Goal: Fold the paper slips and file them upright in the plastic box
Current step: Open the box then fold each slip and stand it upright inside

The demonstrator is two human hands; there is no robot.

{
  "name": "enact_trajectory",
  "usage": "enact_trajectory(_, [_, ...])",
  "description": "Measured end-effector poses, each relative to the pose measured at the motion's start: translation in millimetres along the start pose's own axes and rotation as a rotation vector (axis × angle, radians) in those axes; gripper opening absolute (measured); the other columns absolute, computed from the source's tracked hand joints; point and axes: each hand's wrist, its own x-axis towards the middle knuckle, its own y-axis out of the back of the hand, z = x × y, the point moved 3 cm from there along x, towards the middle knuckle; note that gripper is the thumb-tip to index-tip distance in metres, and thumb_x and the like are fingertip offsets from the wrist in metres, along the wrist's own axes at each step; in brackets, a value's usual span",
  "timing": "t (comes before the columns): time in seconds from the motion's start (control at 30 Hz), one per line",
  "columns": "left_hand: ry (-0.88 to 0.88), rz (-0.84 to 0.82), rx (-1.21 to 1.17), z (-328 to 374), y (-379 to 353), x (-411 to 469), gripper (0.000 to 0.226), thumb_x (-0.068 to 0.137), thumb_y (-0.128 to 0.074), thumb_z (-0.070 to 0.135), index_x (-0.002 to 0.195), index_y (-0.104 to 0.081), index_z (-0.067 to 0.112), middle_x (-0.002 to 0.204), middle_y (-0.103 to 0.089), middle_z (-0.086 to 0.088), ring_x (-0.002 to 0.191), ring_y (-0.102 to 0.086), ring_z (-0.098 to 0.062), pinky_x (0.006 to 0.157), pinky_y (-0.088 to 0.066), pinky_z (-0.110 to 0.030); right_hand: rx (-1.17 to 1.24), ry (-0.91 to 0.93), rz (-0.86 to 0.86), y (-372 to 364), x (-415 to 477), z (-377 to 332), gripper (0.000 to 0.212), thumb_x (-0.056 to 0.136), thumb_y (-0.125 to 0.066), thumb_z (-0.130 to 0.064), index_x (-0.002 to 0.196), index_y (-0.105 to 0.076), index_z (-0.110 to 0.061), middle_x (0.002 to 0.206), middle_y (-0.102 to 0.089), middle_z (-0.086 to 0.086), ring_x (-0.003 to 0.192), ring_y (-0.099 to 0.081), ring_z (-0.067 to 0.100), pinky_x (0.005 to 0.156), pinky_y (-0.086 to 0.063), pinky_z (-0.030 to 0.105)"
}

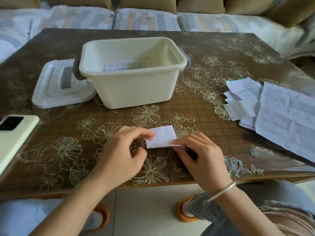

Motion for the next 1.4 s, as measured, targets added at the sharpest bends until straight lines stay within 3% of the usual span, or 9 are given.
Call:
enact_trajectory(0.2, [-0.055,0.146,0.199,2,-8,-7,0.034,0.079,-0.054,0.058,0.085,-0.070,0.028,0.079,-0.050,0.026,0.081,-0.047,-0.004,0.077,-0.039,-0.025,0.020,-0.024,0.035,0,2,-4,0.020,0.086,-0.058,-0.038,0.084,-0.070,-0.023,0.072,-0.049,-0.028,0.073,-0.051,0.008,0.057,-0.048,0.029])
enact_trajectory(0.3, [-0.018,0.255,0.269,7,-11,-6,0.038,0.082,-0.062,0.050,0.062,-0.052,0.020,0.063,-0.038,0.020,0.065,-0.040,-0.011,0.058,-0.032,-0.022,0.036,-0.113,0.095,-1,4,-3,0.016,0.080,-0.066,-0.033,0.090,-0.069,-0.021,0.072,-0.056,-0.020,0.069,-0.059,0.013,0.054,-0.052,0.036])
enact_trajectory(0.4, [0.017,0.303,0.315,9,-16,-4,0.039,0.077,-0.077,0.033,0.059,-0.046,0.017,0.056,-0.040,0.011,0.059,-0.041,-0.016,0.052,-0.030,-0.025,0.046,-0.171,0.087,-7,10,-3,0.025,0.078,-0.065,-0.034,0.101,-0.066,-0.024,0.068,-0.057,-0.022,0.073,-0.059,0.012,0.059,-0.051,0.032])
enact_trajectory(0.6, [0.024,0.326,0.322,9,-22,-5,0.017,0.075,-0.074,0.031,0.079,-0.062,0.019,0.063,-0.048,0.014,0.066,-0.047,-0.018,0.061,-0.040,-0.033,-0.113,-0.151,0.064,-17,13,-1,0.026,0.079,-0.073,-0.030,0.104,-0.064,-0.026,0.073,-0.057,-0.015,0.074,-0.048,0.012,0.061,-0.040,0.024])
enact_trajectory(0.77, [0.067,0.317,0.287,6,-24,-7,0.050,0.075,-0.078,0.025,0.121,-0.061,0.015,0.097,-0.059,0.005,0.093,-0.055,-0.019,0.083,-0.048,-0.037,-0.122,-0.159,0.021,-18,12,0,0.035,0.080,-0.074,-0.027,0.113,-0.062,-0.026,0.093,-0.056,-0.012,0.082,-0.051,0.012,0.067,-0.042,0.024])
enact_trajectory(0.87, [0.010,0.338,0.356,9,-23,-6,0.038,0.075,-0.077,0.025,0.111,-0.067,0.018,0.113,-0.057,-0.001,0.104,-0.052,-0.022,0.088,-0.045,-0.039,-0.138,-0.139,-0.007,-17,13,-1,0.034,0.082,-0.071,-0.026,0.115,-0.064,-0.029,0.109,-0.056,-0.007,0.090,-0.056,0.014,0.064,-0.044,0.024])
enact_trajectory(0.97, [-0.083,0.315,0.413,10,-26,-6,0.013,0.084,-0.070,0.025,0.096,-0.071,0.023,0.101,-0.062,0.006,0.098,-0.054,-0.021,0.084,-0.040,-0.036,-0.203,-0.083,-0.028,-18,15,-4,0.021,0.086,-0.062,-0.028,0.106,-0.070,-0.031,0.111,-0.059,-0.006,0.090,-0.054,0.016,0.060,-0.042,0.024])
enact_trajectory(1.27, [-0.015,0.200,0.336,1,-23,-1,0.027,0.079,-0.070,0.048,0.098,-0.075,0.030,0.096,-0.063,0.016,0.092,-0.052,-0.015,0.078,-0.030,-0.031,-0.232,-0.063,-0.166,-11,29,-8,0.008,0.085,-0.066,-0.034,0.090,-0.070,-0.030,0.103,-0.059,-0.009,0.084,-0.057,0.015,0.052,-0.042,0.025])
enact_trajectory(1.4, [0.004,0.155,0.325,1,-21,2,0.028,0.074,-0.080,0.044,0.098,-0.073,0.031,0.096,-0.064,0.016,0.093,-0.052,-0.016,0.077,-0.030,-0.031,-0.254,-0.255,-0.445,-10,47,-8,0.041,0.081,-0.067,-0.049,0.117,-0.053,-0.033,0.114,-0.047,-0.012,0.088,-0.052,0.010,0.066,-0.040,0.026])
